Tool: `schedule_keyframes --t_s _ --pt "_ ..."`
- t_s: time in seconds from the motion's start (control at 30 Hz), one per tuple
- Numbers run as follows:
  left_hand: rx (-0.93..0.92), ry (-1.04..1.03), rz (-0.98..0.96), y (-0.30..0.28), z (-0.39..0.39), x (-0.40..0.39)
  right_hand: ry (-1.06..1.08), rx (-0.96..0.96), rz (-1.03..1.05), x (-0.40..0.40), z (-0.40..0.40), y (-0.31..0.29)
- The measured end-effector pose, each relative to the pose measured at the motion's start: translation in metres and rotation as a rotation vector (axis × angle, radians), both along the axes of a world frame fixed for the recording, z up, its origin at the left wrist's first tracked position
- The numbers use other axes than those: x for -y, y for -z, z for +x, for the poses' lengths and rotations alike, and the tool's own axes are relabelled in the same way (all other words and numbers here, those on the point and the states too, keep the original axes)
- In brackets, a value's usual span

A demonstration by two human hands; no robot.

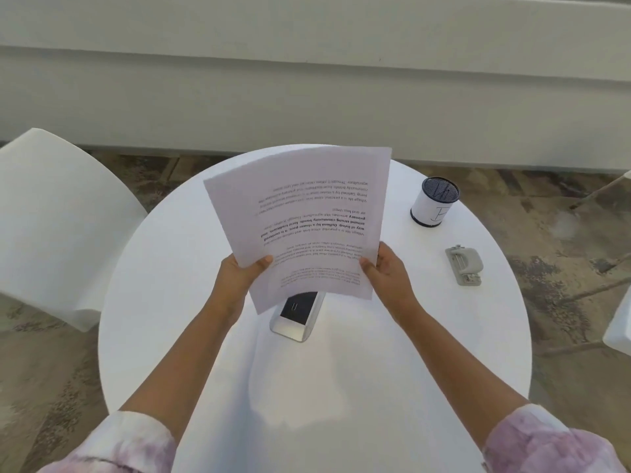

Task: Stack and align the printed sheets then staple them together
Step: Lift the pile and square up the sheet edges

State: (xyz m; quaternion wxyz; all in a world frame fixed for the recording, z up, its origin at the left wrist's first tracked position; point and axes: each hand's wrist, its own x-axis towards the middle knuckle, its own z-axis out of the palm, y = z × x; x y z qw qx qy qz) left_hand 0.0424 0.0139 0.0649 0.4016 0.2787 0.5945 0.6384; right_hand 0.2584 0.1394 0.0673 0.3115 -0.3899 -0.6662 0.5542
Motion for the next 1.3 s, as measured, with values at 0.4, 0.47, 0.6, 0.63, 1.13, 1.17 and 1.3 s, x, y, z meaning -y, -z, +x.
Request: schedule_keyframes --t_s 0.4,0.47,0.6,0.63,1.13,1.17,1.3 --pt "-0.104 0.022 0.054 -0.021 0.012 -0.007 0.078 0.003 0.156 0.000 -0.009 -0.001" --pt "-0.113 0.030 0.081 -0.025 0.014 -0.008 0.116 -0.003 0.179 0.001 -0.009 0.002" --pt "-0.128 0.036 0.064 -0.024 0.014 -0.007 0.078 -0.011 0.159 0.002 -0.006 0.009" --pt "-0.123 0.041 0.048 -0.020 0.015 -0.006 0.061 0.006 0.146 0.003 -0.005 0.012" --pt "-0.026 -0.086 0.041 0.001 0.025 -0.005 0.075 0.100 0.126 0.012 -0.001 0.021" --pt "-0.003 -0.104 0.058 0.000 0.024 -0.005 0.123 0.106 0.098 0.013 -0.001 0.022" --pt "0.122 -0.168 0.113 -0.003 0.024 -0.008 0.286 0.168 -0.285 0.015 -0.006 0.026"
